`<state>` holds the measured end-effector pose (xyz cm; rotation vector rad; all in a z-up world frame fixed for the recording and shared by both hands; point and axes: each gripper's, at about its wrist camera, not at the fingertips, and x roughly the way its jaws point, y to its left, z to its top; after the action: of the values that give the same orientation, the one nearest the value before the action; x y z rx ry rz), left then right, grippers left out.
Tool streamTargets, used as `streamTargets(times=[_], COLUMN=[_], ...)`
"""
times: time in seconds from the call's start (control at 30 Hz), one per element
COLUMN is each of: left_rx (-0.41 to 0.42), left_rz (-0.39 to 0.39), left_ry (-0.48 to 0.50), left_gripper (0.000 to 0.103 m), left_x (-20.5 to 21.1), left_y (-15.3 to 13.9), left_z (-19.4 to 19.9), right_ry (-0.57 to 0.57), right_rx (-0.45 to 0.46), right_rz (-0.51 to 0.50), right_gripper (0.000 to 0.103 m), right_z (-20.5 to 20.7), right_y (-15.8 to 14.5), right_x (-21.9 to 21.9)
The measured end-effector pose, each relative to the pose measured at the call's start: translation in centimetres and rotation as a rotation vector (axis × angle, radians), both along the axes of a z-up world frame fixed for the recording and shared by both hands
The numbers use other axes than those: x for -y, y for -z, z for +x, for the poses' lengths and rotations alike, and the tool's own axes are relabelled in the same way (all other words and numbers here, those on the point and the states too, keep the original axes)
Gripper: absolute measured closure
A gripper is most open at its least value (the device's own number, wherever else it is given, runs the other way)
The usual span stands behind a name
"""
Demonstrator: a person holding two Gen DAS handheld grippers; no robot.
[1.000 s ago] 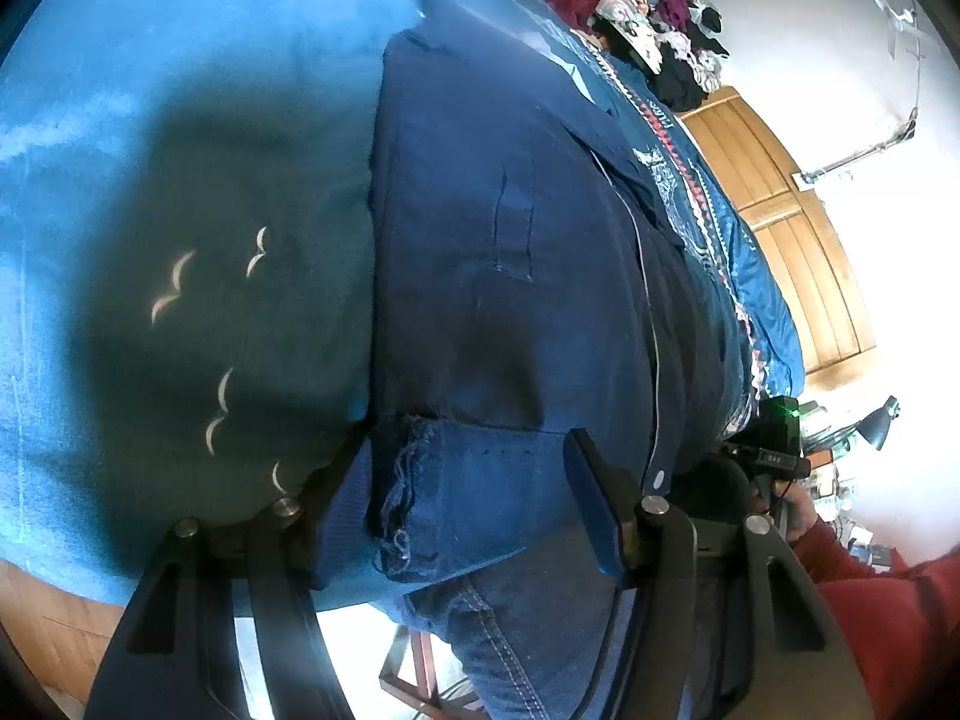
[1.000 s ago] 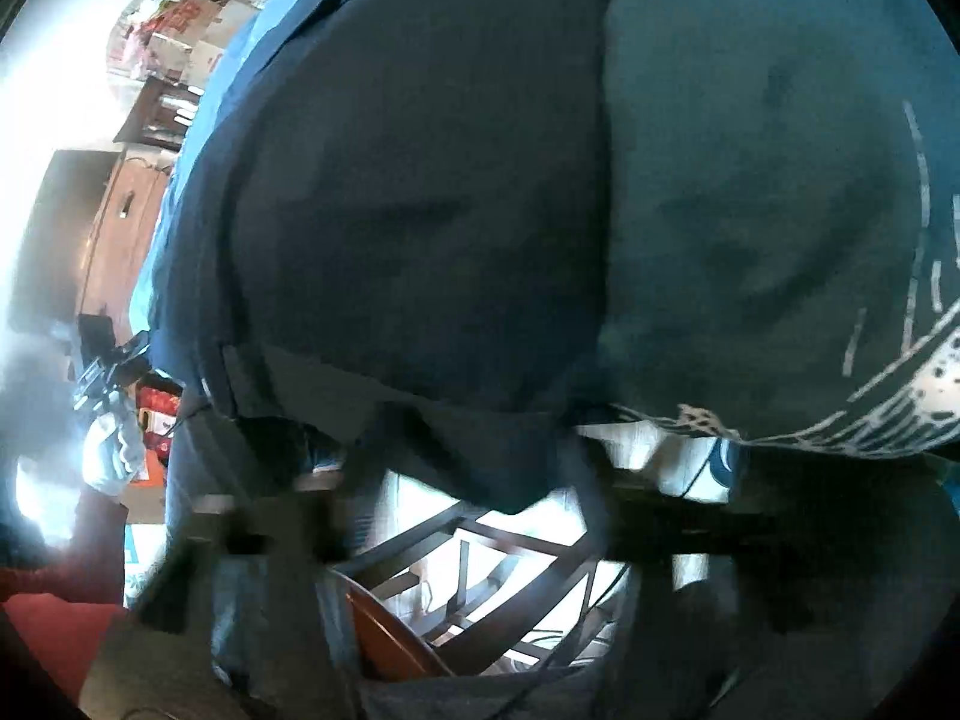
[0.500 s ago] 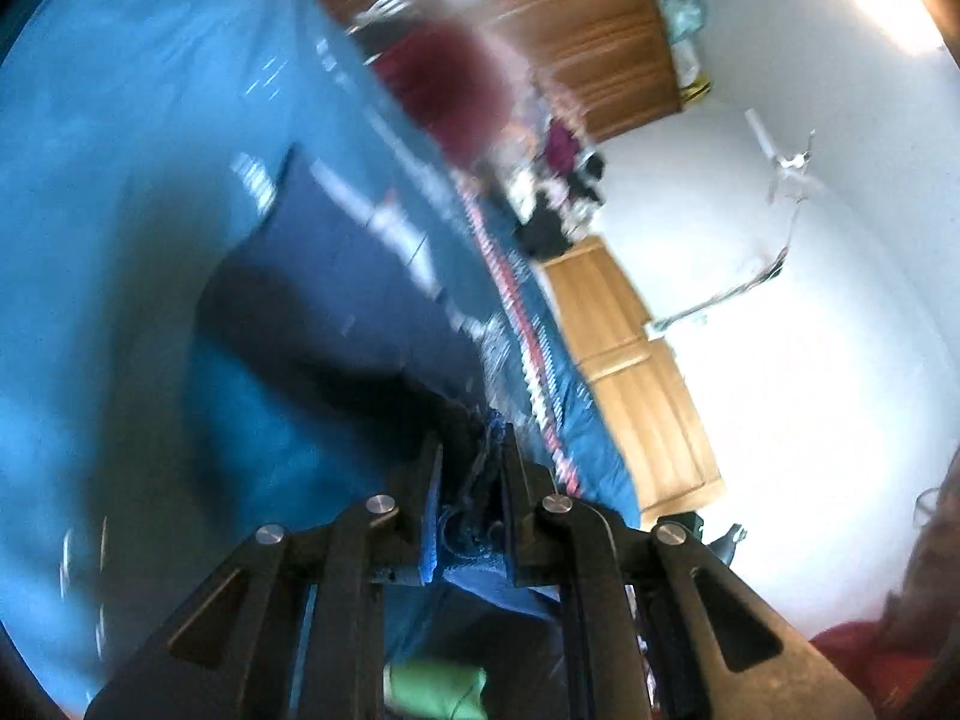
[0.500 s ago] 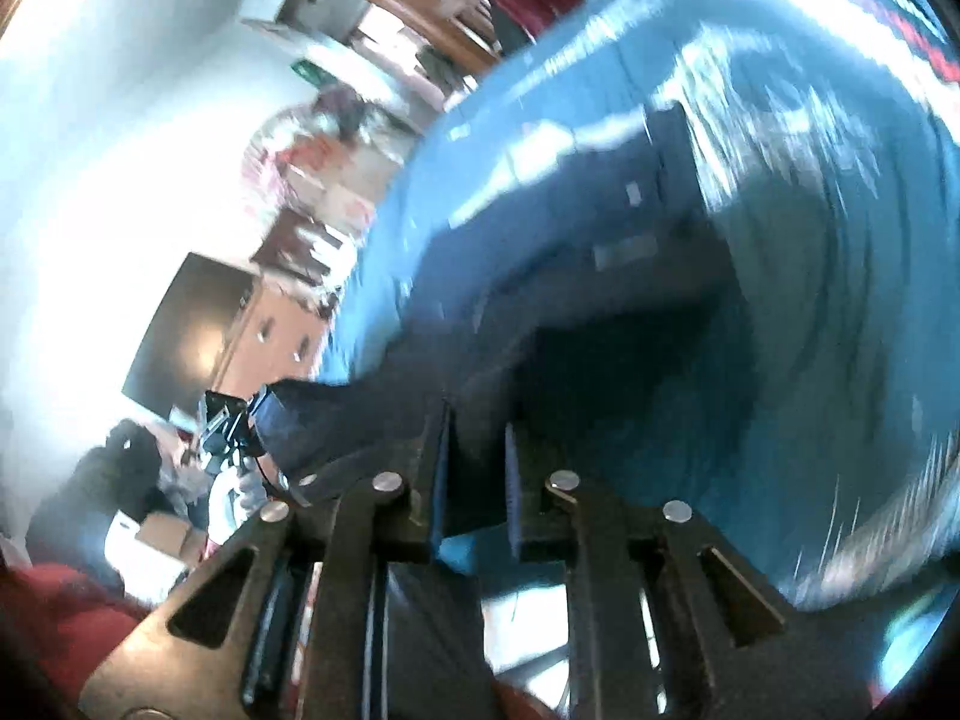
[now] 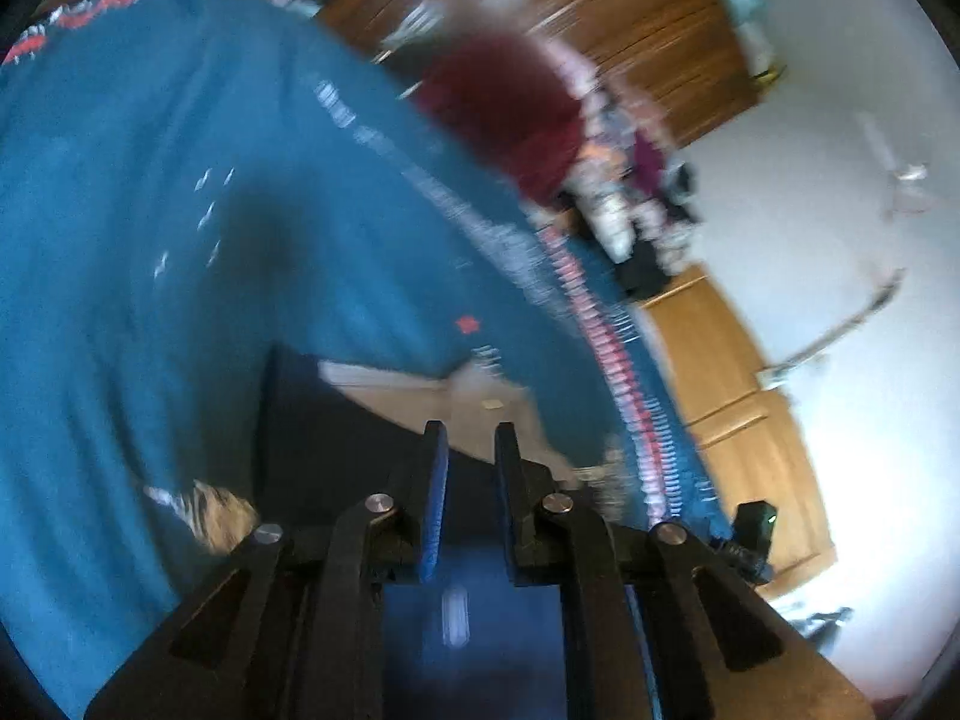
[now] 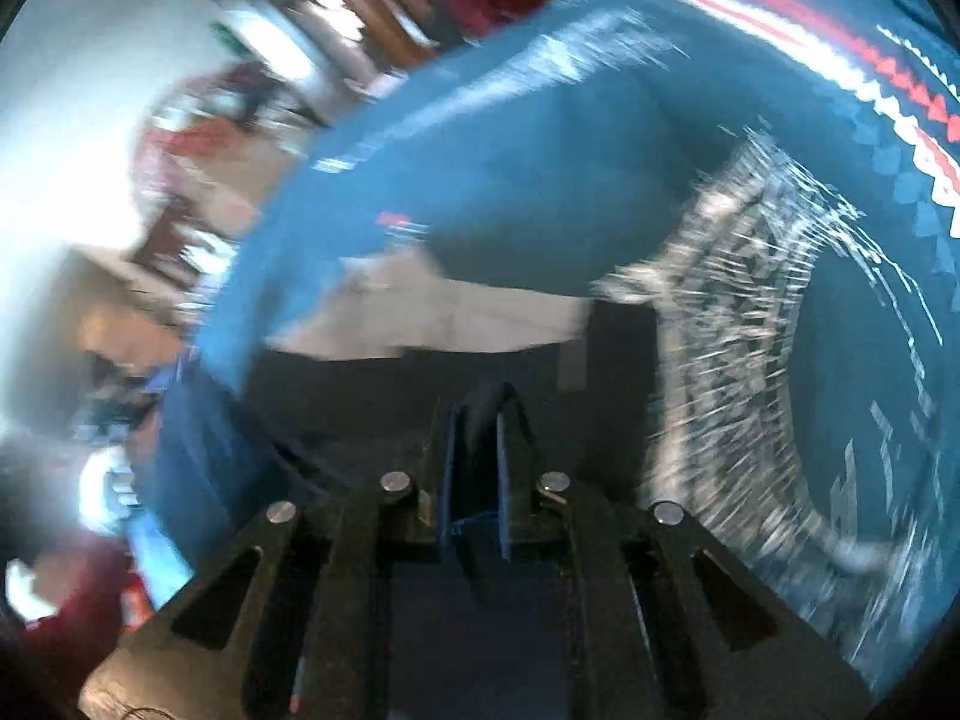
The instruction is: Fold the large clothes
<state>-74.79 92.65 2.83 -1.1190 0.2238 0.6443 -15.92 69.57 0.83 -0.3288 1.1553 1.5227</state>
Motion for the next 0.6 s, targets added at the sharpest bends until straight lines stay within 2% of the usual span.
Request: streamTargets(times=[0.03, 0.1, 0.17, 0.3, 0.37, 0.5, 0.53, 0.57, 0.6], left_rx=[-0.031, -0.055, -0.099, -0.183, -0.196, -0.197, -0.211, -0.251, -0.316], left_rz=[-0.012, -0.032, -0.037, -0.03, -0.017, -0.007, -0.01, -0.002, 0.002], left_ry=[-0.007, 0.005, 0.032, 0.084, 0.091, 0.109, 0.122, 0.131, 0.134], left_gripper=[0.077, 0.067, 0.053, 0.048, 0.042, 0.041, 0.04, 0.04, 0.04], left_x=[-0.7, -1.0, -0.1, 0.9, 0.4, -1.0, -1.5, -1.8, -2.1], left_y=[1.0, 3.0, 4.5, 5.8, 5.6, 5.3, 5.5, 5.7, 6.4], left_z=[0.5, 1.0, 1.1, 1.6, 2.3, 4.6, 5.4, 6.1, 6.9], right_ry=[0.006, -0.002, 0.002, 0.0, -0.009, 0.002, 0.007, 0.012, 0.012], right_rx=[0.021, -0.053, -0.091, -0.147, -0.142, -0.139, -0.141, -0.142, -0.135], right_rz=[-0.039, -0.097, -0.103, -0.054, -0.052, -0.044, -0.033, -0.019, -0.006], right_gripper=[0.093, 0.089, 0.086, 0.077, 0.075, 0.071, 0.064, 0.058, 0.048], right_z=[0.8, 2.4, 3.2, 3.5, 3.5, 3.4, 3.4, 3.4, 3.2], right_y=[2.0, 4.9, 6.6, 6.8, 7.0, 6.7, 6.5, 6.3, 6.0], right_x=[-1.0, -2.0, -1.8, -0.5, -0.4, -0.4, -0.2, -0.1, 0.1])
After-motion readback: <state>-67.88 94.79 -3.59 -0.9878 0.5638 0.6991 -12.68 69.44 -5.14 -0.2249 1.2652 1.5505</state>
